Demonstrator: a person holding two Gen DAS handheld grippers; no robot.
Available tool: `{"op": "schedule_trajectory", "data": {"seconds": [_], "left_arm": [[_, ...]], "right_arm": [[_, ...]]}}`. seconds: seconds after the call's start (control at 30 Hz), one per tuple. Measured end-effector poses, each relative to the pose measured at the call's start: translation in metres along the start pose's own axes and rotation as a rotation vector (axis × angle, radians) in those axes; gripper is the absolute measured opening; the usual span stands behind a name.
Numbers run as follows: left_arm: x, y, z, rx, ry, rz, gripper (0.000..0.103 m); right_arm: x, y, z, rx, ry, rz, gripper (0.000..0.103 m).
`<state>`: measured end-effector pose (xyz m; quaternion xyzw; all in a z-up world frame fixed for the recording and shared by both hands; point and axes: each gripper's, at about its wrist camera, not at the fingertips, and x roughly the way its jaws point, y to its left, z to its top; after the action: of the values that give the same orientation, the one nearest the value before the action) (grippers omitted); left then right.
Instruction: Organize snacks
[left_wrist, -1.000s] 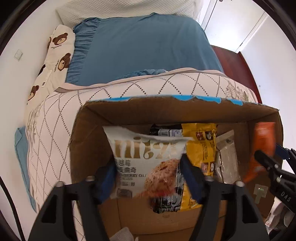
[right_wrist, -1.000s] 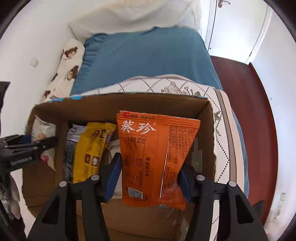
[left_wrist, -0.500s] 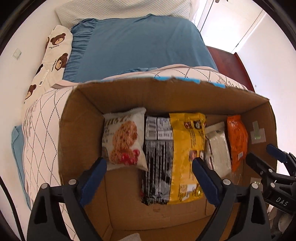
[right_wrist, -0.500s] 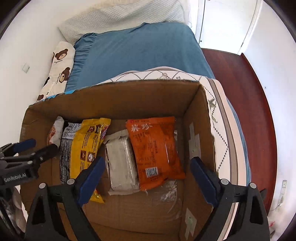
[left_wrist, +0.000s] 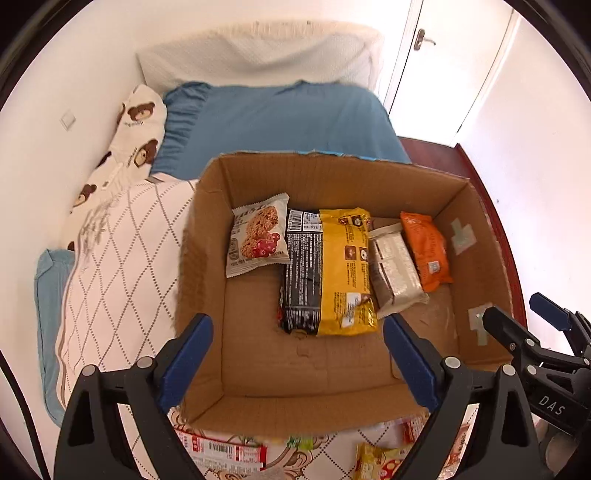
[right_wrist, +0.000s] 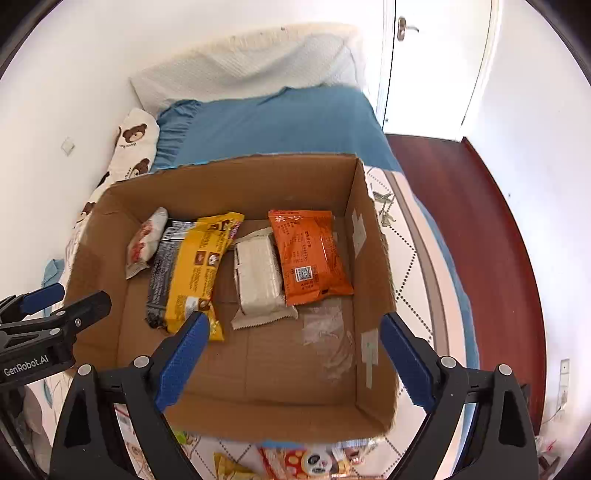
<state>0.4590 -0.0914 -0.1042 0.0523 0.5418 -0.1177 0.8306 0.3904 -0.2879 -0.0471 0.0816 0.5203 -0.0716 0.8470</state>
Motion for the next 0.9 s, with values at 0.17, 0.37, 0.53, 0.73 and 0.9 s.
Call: {"op": "schedule_trajectory", "data": {"seconds": [0.17, 0.37, 0.53, 0.73, 0.9], "left_arm": [[-0.043, -0.005, -0.026, 0.010, -0.071, -0.008, 0.094], [-0.079, -0.009, -0.055, 0.013, -0.118, -0.035, 0.094], [-0.092, -0.010, -0.076, 0.003, -0.120, -0.046, 0.094], [-0.076, 0.006, -0.109, -0.030, -0.036, -0.036, 0.094], [-0.024, 0.039, -0.137, -0.100, 0.144, 0.006, 0.094]], "right_arm": [[-0.045, 0.003, -0.023, -0.005, -0.059, 0.014, 0.096], [-0.090, 0.013, -0.054, -0.020, -0.127, 0.018, 0.095], [-0.113, 0.015, -0.076, 0.006, -0.136, 0.067, 0.095], [-0.106, 0.000, -0.111, 0.101, -0.040, 0.151, 0.095], [-0.063, -0.011, -0.147, 0.205, 0.101, 0.231, 0.095]]}}
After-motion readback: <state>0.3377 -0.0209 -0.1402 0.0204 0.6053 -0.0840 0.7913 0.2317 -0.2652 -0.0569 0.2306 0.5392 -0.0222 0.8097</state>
